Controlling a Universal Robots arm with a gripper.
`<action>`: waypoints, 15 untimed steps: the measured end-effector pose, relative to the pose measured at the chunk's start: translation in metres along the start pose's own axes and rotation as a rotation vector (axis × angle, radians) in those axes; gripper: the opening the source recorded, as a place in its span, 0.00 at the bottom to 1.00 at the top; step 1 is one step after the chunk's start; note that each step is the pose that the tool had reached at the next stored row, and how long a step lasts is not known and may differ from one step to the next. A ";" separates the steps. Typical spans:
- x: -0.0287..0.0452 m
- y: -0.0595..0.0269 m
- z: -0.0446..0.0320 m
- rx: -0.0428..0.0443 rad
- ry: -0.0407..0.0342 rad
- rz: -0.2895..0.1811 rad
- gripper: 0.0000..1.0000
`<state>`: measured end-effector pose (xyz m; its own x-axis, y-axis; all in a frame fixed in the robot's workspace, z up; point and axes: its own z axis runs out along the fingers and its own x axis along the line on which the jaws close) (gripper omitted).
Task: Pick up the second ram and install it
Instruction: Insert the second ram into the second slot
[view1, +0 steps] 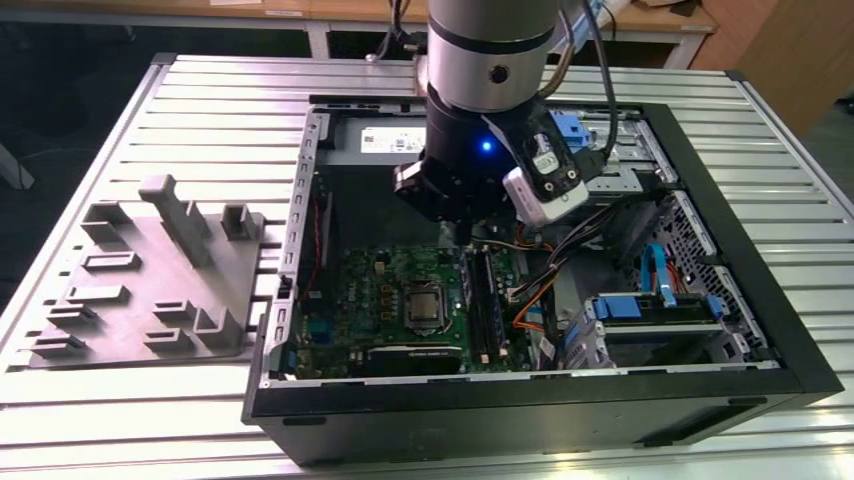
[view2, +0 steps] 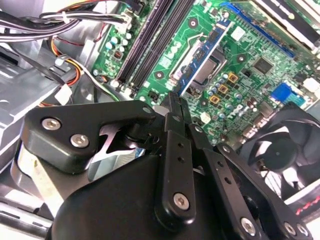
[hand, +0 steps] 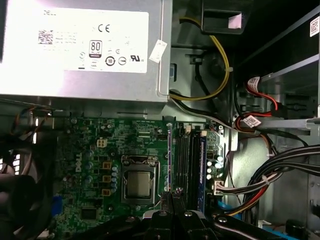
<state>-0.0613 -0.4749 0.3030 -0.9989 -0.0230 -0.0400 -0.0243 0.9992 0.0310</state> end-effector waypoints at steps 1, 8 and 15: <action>-0.0008 0.0000 0.0012 0.0000 0.0000 0.000 0.11; -0.0055 -0.0004 0.0080 -0.0030 -0.0001 0.000 0.11; -0.0109 -0.0007 0.0140 -0.0043 -0.0001 0.000 0.11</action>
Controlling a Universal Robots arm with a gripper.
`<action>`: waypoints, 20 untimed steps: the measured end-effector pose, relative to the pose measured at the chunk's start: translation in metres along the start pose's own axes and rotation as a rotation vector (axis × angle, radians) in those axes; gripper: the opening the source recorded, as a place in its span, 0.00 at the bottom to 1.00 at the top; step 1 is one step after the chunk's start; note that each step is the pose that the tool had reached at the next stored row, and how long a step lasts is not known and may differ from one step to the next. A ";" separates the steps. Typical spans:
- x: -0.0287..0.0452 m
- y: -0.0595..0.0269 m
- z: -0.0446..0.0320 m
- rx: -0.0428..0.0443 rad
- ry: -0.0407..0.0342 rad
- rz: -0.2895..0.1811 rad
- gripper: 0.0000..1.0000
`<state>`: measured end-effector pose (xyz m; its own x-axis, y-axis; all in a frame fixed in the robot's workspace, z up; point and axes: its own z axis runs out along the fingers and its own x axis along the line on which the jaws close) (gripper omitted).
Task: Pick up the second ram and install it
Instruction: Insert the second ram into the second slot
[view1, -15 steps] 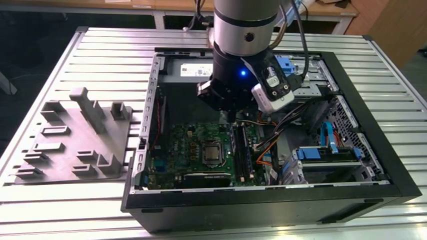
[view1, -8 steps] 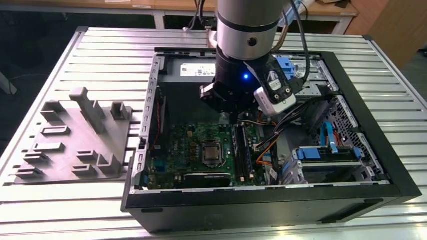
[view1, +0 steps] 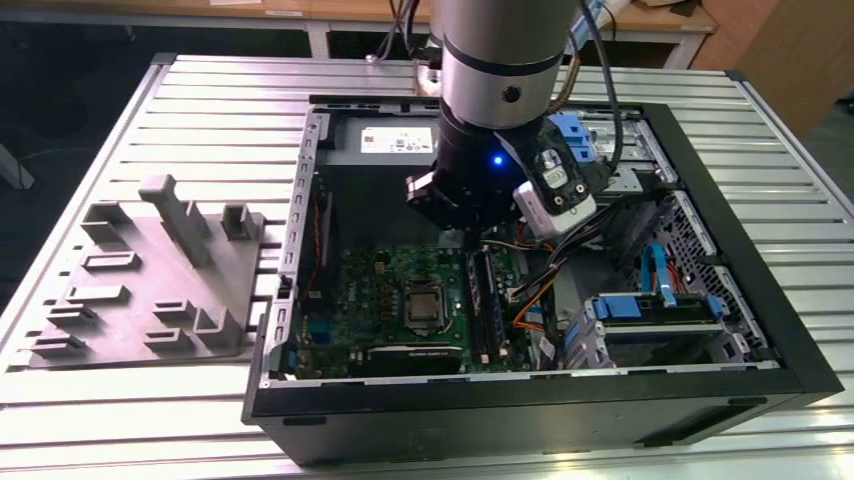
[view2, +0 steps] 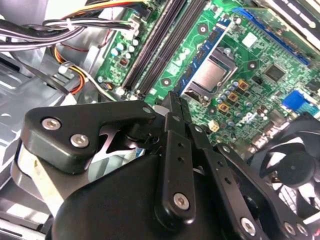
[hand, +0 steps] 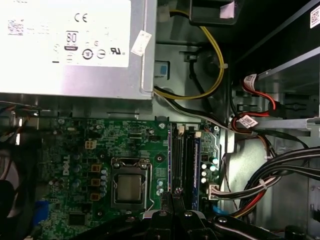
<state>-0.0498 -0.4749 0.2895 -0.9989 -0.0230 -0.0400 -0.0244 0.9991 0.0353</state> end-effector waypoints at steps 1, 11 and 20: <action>-0.0012 0.0000 0.0006 0.0000 0.0001 0.000 0.11; -0.0074 -0.0007 0.0131 -0.0010 -0.0001 0.000 0.11; -0.0078 -0.0008 0.0181 -0.0013 0.0000 0.000 0.11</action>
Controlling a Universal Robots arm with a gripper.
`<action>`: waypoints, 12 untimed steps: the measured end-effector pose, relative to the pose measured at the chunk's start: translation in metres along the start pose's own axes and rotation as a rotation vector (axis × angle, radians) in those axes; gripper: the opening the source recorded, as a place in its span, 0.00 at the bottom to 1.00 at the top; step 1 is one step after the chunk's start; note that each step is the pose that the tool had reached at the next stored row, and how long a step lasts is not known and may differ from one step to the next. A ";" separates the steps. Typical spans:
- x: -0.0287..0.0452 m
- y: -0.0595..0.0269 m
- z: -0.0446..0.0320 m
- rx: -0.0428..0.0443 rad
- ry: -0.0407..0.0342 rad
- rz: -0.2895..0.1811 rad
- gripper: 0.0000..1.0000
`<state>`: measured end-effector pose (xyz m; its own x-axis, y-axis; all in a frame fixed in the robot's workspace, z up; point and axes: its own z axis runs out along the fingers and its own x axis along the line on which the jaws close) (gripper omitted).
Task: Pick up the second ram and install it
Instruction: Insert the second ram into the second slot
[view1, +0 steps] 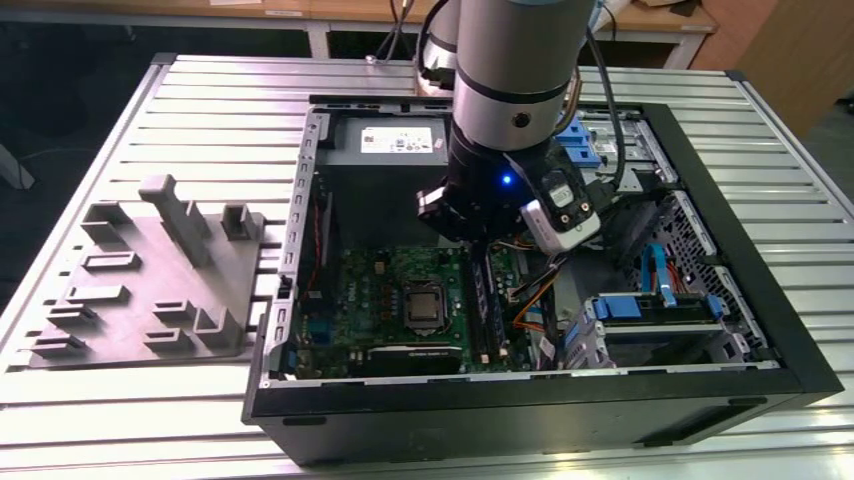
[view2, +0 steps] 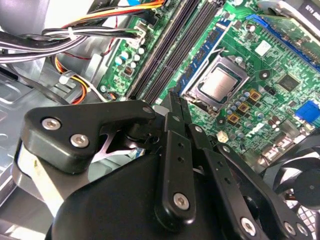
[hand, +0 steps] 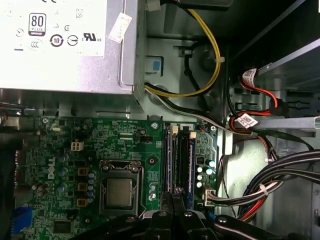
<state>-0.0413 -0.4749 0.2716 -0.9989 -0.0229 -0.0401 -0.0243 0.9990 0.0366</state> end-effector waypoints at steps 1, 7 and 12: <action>0.0000 0.0000 0.0000 0.0000 0.0000 0.000 0.11; 0.0001 -0.0002 0.0047 -0.0004 -0.0001 0.000 0.11; 0.0002 -0.0003 0.0087 -0.0002 0.0000 0.000 0.11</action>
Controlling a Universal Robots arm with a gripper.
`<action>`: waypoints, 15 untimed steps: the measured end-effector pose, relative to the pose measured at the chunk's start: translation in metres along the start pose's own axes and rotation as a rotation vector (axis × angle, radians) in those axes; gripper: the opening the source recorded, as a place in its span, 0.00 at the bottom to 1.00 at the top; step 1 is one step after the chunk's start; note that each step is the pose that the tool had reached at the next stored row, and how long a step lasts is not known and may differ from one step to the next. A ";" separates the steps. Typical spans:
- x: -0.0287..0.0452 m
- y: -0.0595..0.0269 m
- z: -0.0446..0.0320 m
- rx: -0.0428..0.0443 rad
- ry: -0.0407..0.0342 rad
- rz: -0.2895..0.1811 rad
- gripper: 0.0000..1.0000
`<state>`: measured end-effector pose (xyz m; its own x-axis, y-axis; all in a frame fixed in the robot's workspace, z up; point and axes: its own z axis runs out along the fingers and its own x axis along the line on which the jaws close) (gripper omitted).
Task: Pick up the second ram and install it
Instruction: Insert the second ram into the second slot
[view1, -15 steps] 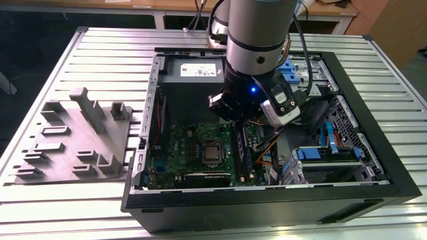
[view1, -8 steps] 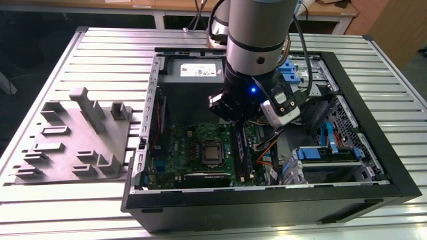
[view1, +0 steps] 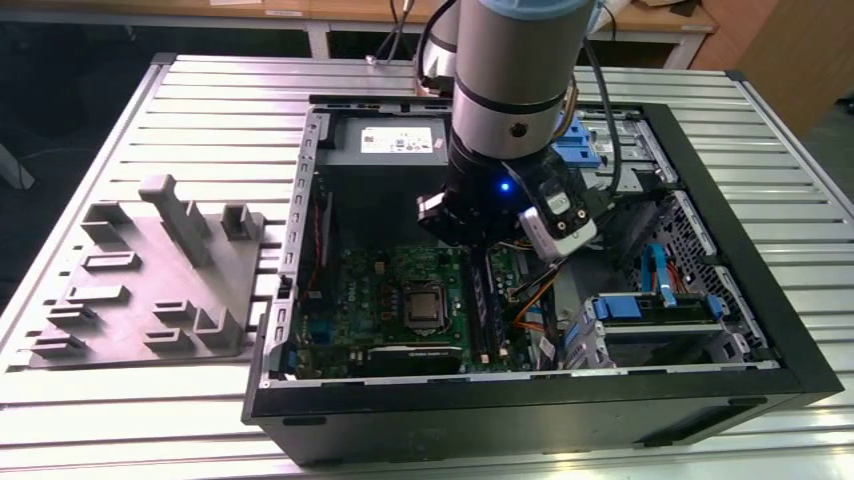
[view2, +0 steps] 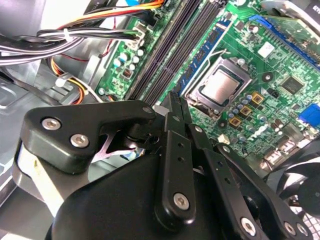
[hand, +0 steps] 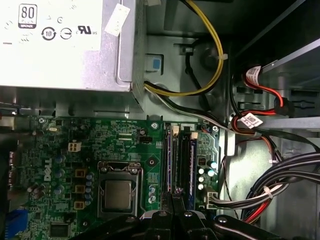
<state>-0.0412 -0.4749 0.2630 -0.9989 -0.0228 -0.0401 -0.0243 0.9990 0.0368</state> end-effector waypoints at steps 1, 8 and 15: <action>0.0000 0.0000 0.0010 0.0000 0.0000 0.000 0.11; -0.0023 -0.0003 0.0049 0.0002 0.0001 0.000 0.11; -0.0023 -0.0004 0.0097 -0.0001 -0.0001 0.002 0.11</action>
<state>-0.0385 -0.4749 0.2533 -0.9990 -0.0211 -0.0401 -0.0226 0.9991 0.0369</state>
